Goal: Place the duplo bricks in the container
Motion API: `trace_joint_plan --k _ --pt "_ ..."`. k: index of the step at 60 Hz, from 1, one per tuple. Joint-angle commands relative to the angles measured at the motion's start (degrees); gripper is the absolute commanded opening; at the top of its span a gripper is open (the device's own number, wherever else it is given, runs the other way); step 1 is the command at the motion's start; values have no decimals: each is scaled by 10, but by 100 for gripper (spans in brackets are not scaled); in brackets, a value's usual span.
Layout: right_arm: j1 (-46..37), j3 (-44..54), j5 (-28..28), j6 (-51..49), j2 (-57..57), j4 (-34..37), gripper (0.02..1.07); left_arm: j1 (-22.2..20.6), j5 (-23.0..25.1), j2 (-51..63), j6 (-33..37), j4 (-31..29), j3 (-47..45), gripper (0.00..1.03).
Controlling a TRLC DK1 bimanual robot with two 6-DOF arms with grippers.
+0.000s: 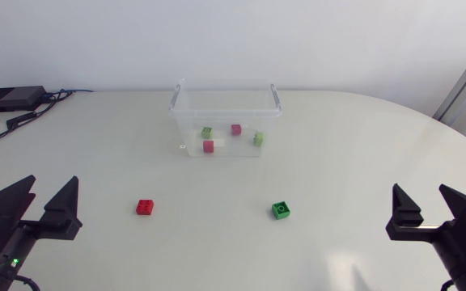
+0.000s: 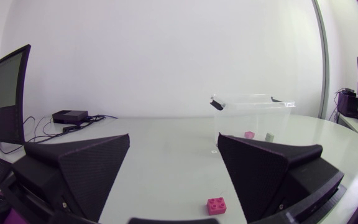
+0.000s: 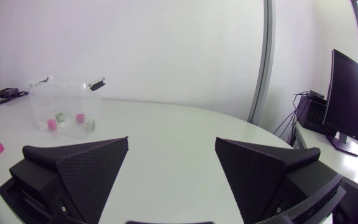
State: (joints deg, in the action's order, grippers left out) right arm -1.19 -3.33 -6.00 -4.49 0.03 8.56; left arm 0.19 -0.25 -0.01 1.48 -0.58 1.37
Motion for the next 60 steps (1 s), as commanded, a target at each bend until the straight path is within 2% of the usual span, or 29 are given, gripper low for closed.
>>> trace_joint_plan --k 1,23,40,49,60 --pt "0 4 -2 12 -3 11 103 -5 2 -6 -9 0 -13 99" --pt "-4 4 -1 9 -4 9 103 -5 2 -8 -6 0 -10 99" --pt "-5 -38 13 2 1 12 103 7 2 8 -7 -25 67 99" --pt "5 -97 14 2 55 21 103 7 2 111 -13 -32 138 99" --pt "8 -177 16 4 164 32 103 -8 4 291 -38 -90 248 99"
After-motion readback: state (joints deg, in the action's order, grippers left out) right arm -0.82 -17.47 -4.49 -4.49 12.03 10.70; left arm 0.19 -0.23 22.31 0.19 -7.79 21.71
